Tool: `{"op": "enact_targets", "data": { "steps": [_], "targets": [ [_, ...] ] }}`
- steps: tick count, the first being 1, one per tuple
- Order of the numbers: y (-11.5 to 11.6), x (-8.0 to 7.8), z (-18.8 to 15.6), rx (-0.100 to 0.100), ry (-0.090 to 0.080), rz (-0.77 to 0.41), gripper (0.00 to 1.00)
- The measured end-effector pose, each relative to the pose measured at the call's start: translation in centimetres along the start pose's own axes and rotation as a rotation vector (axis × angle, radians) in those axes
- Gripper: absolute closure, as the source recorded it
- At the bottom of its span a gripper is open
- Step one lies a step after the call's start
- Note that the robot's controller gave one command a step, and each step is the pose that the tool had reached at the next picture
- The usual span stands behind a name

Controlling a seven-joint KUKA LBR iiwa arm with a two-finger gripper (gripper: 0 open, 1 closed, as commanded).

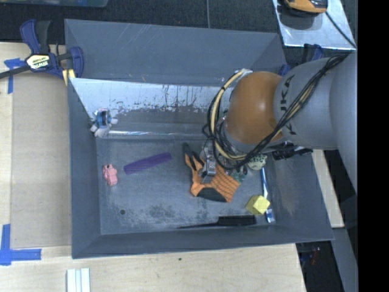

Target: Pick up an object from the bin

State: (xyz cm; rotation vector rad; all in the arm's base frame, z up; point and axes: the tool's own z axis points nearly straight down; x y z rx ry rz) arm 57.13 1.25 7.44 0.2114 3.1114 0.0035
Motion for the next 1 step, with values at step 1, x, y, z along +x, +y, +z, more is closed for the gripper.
{"op": "enact_targets", "data": {
  "steps": [1],
  "targets": [
    [0.0,0.0,0.0,0.0,0.0,0.001,1.0]
  ]
}}
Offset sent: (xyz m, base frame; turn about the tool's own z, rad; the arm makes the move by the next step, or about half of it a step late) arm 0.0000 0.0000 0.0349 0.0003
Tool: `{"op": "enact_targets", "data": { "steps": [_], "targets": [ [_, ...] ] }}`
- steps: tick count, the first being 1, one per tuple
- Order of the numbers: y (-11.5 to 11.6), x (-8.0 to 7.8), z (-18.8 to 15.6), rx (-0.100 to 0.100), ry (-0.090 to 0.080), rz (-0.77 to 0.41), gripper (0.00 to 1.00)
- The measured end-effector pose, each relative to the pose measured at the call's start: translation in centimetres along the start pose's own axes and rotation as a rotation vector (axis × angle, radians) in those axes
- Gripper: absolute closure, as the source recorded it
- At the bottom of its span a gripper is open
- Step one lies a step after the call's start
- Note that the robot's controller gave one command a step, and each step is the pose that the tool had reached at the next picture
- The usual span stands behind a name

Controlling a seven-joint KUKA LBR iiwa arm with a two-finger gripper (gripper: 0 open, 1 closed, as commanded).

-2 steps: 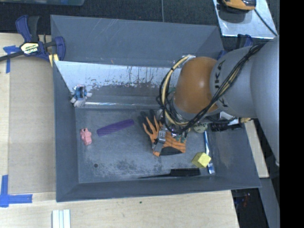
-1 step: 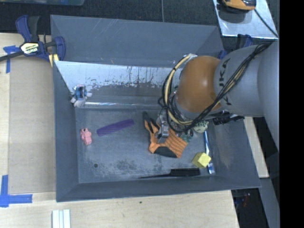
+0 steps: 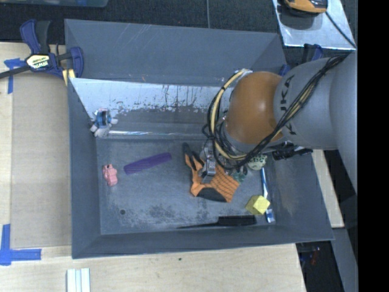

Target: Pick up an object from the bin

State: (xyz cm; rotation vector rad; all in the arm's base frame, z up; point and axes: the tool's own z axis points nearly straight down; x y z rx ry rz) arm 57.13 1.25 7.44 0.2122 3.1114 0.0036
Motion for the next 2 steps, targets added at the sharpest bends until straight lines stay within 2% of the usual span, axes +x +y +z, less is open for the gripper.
{"op": "enact_targets", "data": {
  "steps": [1,2],
  "targets": [
    [0.0,0.1,-2.5,0.001,0.004,0.001,1.0],
    [-0.1,0.0,-6.8,0.001,0.005,0.001,1.0]
  ]
}}
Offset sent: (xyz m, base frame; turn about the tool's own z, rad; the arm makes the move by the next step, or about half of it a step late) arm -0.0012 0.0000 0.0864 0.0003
